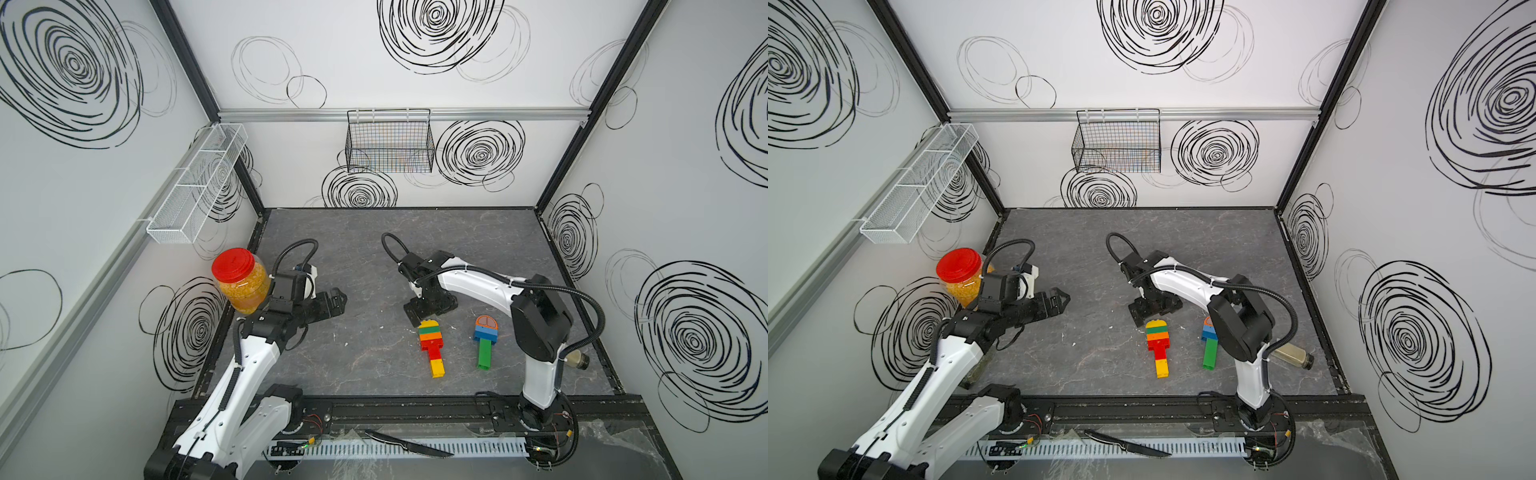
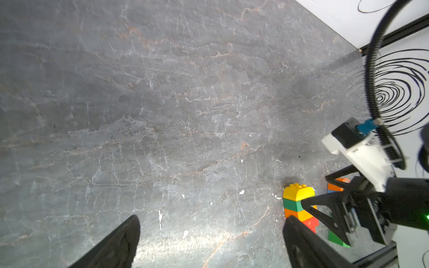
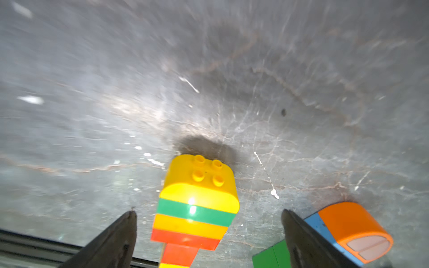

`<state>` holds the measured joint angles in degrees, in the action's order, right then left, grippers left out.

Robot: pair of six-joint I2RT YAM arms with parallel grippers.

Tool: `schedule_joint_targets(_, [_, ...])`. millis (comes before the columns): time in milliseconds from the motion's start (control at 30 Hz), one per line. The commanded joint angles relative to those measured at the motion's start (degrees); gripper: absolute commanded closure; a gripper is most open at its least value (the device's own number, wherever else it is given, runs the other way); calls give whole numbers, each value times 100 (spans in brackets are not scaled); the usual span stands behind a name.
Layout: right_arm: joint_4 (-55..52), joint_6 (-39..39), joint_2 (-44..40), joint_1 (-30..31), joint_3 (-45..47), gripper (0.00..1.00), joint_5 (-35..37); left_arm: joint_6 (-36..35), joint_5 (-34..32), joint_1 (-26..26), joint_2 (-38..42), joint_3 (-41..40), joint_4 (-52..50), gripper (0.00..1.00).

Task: Assemble an ice cream with lego
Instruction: Adjust the lego brick at the center of the board, then reset both arms

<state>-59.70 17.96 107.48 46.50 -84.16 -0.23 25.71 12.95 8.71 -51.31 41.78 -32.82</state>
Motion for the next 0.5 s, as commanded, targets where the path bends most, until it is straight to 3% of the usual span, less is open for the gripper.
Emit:
schedule_joint_targets(0, [444, -76, -611, -126, 129, 0, -86, -111, -769, 112, -52, 264, 424, 1])
schedule_joint_targets(200, [1002, -347, -1474, -608, 509, 0, 51, -474, -1607, 166, -10, 281, 1023, 1])
schedule_joint_targets(467, [1979, -821, -2572, -1455, 1383, 0, 298, -912, -2248, 166, -94, -186, 2171, 1])
